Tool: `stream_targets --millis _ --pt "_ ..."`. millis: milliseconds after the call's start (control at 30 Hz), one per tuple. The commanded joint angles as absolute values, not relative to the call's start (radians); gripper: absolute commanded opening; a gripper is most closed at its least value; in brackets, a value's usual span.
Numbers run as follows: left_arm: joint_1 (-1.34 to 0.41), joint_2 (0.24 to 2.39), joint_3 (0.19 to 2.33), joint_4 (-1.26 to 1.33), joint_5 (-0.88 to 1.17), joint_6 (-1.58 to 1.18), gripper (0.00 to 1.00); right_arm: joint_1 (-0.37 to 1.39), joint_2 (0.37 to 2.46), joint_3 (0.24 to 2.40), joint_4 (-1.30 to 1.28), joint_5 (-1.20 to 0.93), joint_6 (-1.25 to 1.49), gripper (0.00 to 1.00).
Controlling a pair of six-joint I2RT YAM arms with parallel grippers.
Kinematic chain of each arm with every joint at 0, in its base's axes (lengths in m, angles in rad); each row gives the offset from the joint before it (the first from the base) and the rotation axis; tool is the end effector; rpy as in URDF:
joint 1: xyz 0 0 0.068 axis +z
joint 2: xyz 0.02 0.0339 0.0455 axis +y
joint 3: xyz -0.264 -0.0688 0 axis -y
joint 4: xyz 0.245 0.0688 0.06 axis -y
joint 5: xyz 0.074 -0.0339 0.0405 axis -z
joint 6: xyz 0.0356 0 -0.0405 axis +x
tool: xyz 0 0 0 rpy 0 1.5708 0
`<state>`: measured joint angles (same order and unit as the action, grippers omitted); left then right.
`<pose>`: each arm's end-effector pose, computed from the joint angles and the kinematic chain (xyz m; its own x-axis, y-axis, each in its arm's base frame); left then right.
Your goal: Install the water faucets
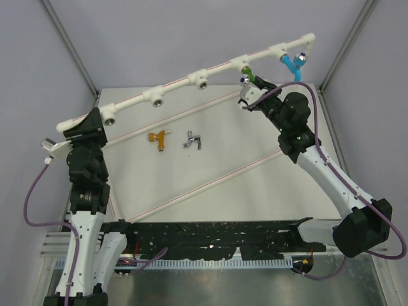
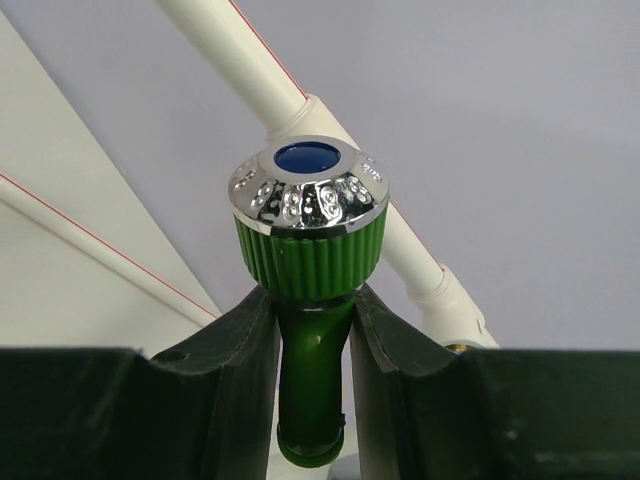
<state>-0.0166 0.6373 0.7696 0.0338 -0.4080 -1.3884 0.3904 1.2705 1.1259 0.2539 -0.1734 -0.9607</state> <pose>0.1482 0.0117 0.3800 0.3998 -0.9095 -0.1144 0.0944 0.1650 -0.9818 0.2764 0.1204 0.4017 0.4950 -0.6693 -0.5541 -0.2230 0.5185 -0.8255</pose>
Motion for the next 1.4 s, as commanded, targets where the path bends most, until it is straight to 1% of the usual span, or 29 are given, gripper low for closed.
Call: stream_targets --millis 0,333,500,633,800,1067,1367 --pt "-0.029 0.624 0.773 -0.008 -0.342 -1.378 0.0 0.394 1.336 1.149 0.299 -0.184 -0.764 0.05" --pt "-0.031 0.621 0.772 -0.008 -0.337 -1.378 0.0 0.396 1.322 1.106 0.417 -0.111 -0.325 0.05" --pt "-0.032 0.623 0.775 -0.008 -0.339 -1.378 0.0 0.393 1.324 1.103 0.436 -0.057 -0.068 0.05" --pt "-0.037 0.624 0.775 -0.006 -0.339 -1.381 0.0 0.399 1.319 1.086 0.466 -0.003 0.116 0.05" --pt "-0.04 0.623 0.776 -0.008 -0.341 -1.381 0.0 0.42 1.312 1.054 0.508 0.115 0.294 0.05" --pt "-0.044 0.624 0.776 -0.006 -0.345 -1.388 0.0 0.445 1.305 1.034 0.551 0.199 0.498 0.05" --pt "-0.048 0.624 0.775 -0.006 -0.347 -1.391 0.0 0.509 1.316 1.04 0.565 0.353 0.666 0.05"
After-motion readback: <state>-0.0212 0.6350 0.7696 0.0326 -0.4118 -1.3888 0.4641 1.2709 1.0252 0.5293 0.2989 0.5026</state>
